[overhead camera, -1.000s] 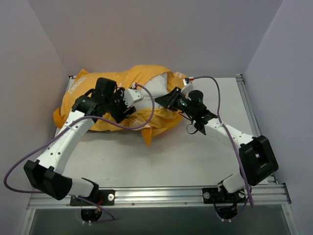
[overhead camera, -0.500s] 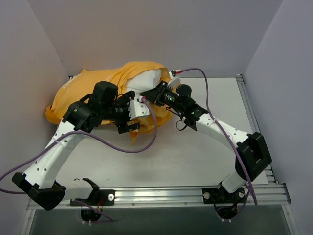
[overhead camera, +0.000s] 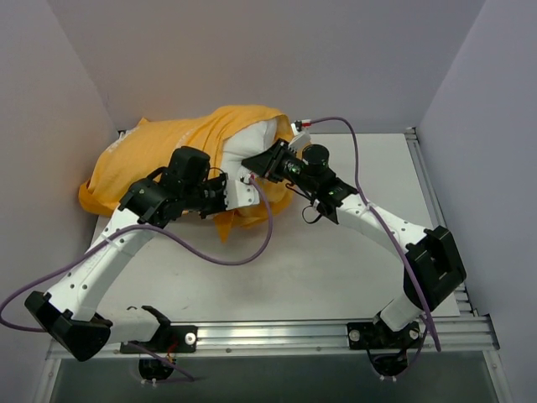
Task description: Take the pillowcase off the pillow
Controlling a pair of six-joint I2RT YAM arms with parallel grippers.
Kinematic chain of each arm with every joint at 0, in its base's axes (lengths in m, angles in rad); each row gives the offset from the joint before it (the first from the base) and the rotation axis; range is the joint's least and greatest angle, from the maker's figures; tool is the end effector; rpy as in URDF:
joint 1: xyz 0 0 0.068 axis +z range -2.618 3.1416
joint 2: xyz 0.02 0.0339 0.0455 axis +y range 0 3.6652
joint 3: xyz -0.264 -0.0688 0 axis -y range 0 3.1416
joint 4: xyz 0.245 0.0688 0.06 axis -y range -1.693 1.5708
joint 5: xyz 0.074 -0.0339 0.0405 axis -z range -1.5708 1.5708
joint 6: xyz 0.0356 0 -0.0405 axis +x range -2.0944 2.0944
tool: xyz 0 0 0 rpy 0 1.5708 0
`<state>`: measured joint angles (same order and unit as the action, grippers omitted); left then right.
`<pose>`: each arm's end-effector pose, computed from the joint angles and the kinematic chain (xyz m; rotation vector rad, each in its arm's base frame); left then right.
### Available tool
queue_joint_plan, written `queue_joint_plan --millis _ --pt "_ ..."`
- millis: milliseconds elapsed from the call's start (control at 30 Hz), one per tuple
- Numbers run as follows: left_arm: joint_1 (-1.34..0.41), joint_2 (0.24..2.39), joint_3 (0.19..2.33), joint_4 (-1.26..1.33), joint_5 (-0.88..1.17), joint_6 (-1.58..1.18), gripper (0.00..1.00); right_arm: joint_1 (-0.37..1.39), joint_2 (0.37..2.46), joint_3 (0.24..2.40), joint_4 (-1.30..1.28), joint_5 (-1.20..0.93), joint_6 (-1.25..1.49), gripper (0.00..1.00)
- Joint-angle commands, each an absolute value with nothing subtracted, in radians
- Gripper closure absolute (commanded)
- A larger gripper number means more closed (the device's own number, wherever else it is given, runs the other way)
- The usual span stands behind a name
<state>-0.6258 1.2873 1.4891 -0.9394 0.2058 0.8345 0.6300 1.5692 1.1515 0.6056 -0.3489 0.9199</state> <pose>0.2022 -0.1551 0.4016 1.6056 1.6367 -0.1297 0.2946 0.2298 0.3530 -0.1022 1.5739 1.4981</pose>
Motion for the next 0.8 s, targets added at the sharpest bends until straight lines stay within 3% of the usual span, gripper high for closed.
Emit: queue_joint_plan --millis 0,167,367,633,767 --pt "-0.626 1.211 1.435 -1.119 0.279 0.975 0.98 0.603 1.566 1.236 0.749 -0.354 0.963 1.00" --pt "-0.626 1.143 1.205 -1.219 0.201 1.181 0.98 0.574 1.612 1.351 0.675 -0.360 0.933 1.00" --pt "-0.608 1.160 1.140 -1.125 0.138 1.137 0.98 0.581 1.600 1.364 0.678 -0.370 0.945 1.00" --pt "-0.399 1.317 1.290 -0.919 0.201 1.017 0.98 0.529 1.376 1.073 0.615 -0.512 0.930 1.00" --pt "-0.331 1.361 1.353 -0.910 0.242 0.979 0.98 0.575 1.304 0.954 0.416 -0.436 0.778 1.00"
